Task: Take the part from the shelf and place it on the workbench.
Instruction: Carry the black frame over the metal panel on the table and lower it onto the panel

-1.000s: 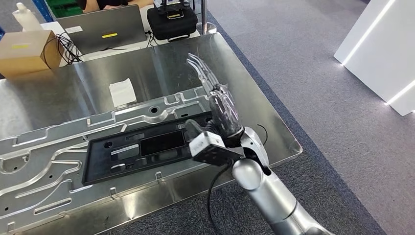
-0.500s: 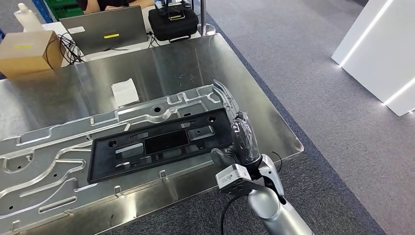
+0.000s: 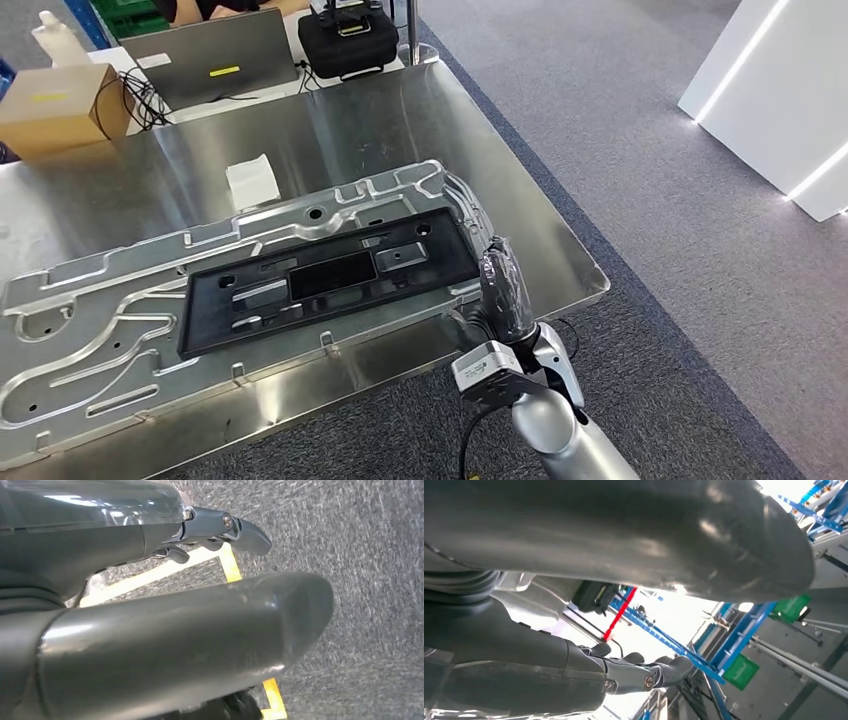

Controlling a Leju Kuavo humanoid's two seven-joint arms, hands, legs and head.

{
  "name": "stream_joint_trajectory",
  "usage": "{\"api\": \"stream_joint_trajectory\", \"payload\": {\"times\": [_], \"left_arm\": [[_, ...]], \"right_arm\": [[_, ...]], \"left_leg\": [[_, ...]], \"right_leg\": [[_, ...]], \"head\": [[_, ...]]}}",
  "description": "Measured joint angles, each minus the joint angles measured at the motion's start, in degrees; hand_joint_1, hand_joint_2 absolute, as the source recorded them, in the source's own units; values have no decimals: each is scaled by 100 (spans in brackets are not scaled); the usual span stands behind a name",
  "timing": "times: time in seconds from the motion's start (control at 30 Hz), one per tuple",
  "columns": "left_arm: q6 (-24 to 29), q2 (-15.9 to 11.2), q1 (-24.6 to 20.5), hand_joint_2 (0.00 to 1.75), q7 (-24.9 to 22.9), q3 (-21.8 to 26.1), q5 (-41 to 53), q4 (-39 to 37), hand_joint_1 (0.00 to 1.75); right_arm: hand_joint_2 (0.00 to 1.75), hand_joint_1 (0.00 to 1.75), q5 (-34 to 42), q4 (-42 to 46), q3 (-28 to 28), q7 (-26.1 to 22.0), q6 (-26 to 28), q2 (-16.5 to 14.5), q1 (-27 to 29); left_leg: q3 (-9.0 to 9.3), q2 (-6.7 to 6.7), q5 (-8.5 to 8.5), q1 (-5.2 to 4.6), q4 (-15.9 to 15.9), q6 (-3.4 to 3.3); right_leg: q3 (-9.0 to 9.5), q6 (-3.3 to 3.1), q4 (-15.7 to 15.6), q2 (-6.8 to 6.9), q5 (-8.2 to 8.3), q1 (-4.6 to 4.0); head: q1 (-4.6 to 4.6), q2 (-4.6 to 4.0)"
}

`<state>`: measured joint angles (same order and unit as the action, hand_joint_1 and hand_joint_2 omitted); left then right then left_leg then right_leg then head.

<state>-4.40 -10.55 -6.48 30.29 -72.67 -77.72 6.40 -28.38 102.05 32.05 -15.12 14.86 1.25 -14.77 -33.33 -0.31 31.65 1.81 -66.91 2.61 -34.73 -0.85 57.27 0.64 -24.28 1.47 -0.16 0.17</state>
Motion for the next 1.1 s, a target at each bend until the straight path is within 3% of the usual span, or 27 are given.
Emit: {"api": "stream_joint_trajectory", "payload": {"times": [0.03, 0.1, 0.2, 0.23, 0.3, 0.37, 0.4, 0.43, 0.47, 0.5, 0.57, 0.63, 0.73, 0.77, 0.87, 0.9, 0.93, 0.97, 1.03, 1.07, 1.1], "left_arm": [[1, -3, -7, 0, -4, 0, -11, 0, 0], [1, -18, -9, 0, -9, 0, -28, -1, 0], [1, -34, -9, 0, -15, -1, -33, -2, 0], [1, -35, -15, 0, -15, -1, -37, -2, 0], [1, -36, -23, 0, -15, -4, -60, -2, 0], [13, -37, -15, 0, -17, -2, -166, -3, 0], [50, -32, -6, 0, -12, 7, -236, -5, 0], [133, 6, 3, 0, 8, 16, -294, -7, 0], [294, 104, 11, 0, 43, 22, -319, -12, 0], [543, 248, 20, 0, 84, 23, -301, -21, 0], [1051, 627, 42, 0, 137, -7, -186, -32, 0], [1277, 928, 80, 0, 130, -84, -39, -14, 0], [1285, 1158, 110, 0, 107, -197, 75, 22, 0], [1281, 1190, 109, 0, 103, -224, 85, 27, 0], [1272, 1194, 110, 0, 95, -293, 98, 26, 0], [1270, 1192, 112, 0, 93, -302, 98, 26, 0], [1265, 1190, 113, 0, 93, -308, 99, 25, 0], [1257, 1189, 114, 0, 92, -317, 102, 25, 0], [1227, 1191, 105, 0, 92, -346, 109, 25, 0], [1208, 1199, 93, 0, 91, -365, 115, 25, 0], [1192, 1207, 84, 0, 85, -383, 126, 26, 0]], "right_arm": [[0, 0, 2, 0, -9, -3, -25, 7, 4], [0, 0, 9, -1, -25, -8, -59, 17, 11], [0, 0, 13, -1, -36, -13, -76, 34, 30], [0, 0, 13, -1, -40, -13, -83, 42, 34], [0, 0, 15, -2, -48, -11, -110, 59, 38], [0, 0, 20, -9, -51, -5, -155, 73, 41], [0, 0, 13, -17, -51, 16, -168, 77, 45], [0, 0, -13, -28, -51, 55, -170, 80, 50], [0, 0, -52, -42, -54, 109, -155, 81, 55], [0, 0, -101, -56, -59, 167, -127, 79, 57], [0, 0, -172, -77, -68, 241, -87, 75, 47], [0, 0, -196, -93, -70, 262, -79, 72, 34], [0, 0, -198, -126, -70, 268, -80, 70, 20], [0, 0, -196, -137, -70, 269, -80, 64, 18], [0, 0, -187, -170, -70, 270, -82, 46, 33], [0, 0, -185, -184, -70, 270, -82, 44, 43], [0, 0, -185, -199, -70, 270, -82, 44, 50], [0, 0, -185, -214, -70, 270, -81, 44, 53], [0, 0, -183, -239, -70, 270, -80, 44, 58], [0, 0, -178, -242, -70, 269, -80, 44, 62], [0, 0, -166, -242, -70, 268, -79, 43, 69]], "left_leg": [[239, -8, -106, 26, 393, 53], [457, -45, -219, 38, 817, 44], [352, -62, -260, 16, 788, -128], [315, -52, -299, 7, 778, -195], [201, -24, -401, -15, 787, -320], [60, -10, -509, -71, 782, -389], [-15, -5, -565, -104, 779, -408], [-88, -3, -618, -139, 778, -425], [-155, -5, -669, -175, 777, -440], [-215, -11, -720, -212, 777, -453], [-301, -24, -812, -266, 779, -470], [-331, -28, -905, -256, 802, -435], [-366, -30, -969, -212, 825, -340], [-411, -30, -844, -215, 738, -312], [-614, -18, -78, -174, -52, -214], [-652, -15, 81, -149, -352, -178], [-632, -14, 93, -120, -544, -133], [-540, -12, -11, -89, -582, -81], [-95, -6, -277, -4, -142, 42], [187, -7, -258, 15, 236, 88], [383, -15, -191, 22, 520, 78]], "right_leg": [[-59, 43, 56, -4, 8, 22], [-138, 139, 145, -21, 35, 24], [-193, 269, 174, -52, 113, 16], [-230, 296, 221, -53, 53, 26], [-390, 309, 615, -52, -345, 37], [-617, 293, 1348, -52, -864, 9], [-675, 275, 1645, -53, -992, -13], [-648, 244, 1777, -54, -997, -39], [-513, 195, 1696, -55, -898, -71], [-277, 125, 1420, -59, -757, -106], [306, -49, 595, -61, -630, -191], [614, -144, 91, -54, -625, -261], [628, -202, -147, -33, -415, -282], [607, -224, -231, -20, -315, -263], [411, -193, -308, 5, -76, -206], [321, -162, -290, 14, -22, -190], [213, -131, -254, 28, 31, -165], [92, -93, -202, 41, 79, -134], [-172, 0, -36, 57, 161, -63], [-286, 43, 62, 56, 187, -49], [-363, 82, 147, 56, 208, -49]], "head": [[-11, 0], [-22, -1], [-11, 0], [-3, 0], [17, 0], [31, 0], [34, 0], [35, 0], [35, -1], [33, -1], [27, -1], [38, 0], [85, 0], [89, 0], [84, 0], [84, 0], [85, 0], [85, 0], [83, 0], [71, 0], [70, 0]]}}
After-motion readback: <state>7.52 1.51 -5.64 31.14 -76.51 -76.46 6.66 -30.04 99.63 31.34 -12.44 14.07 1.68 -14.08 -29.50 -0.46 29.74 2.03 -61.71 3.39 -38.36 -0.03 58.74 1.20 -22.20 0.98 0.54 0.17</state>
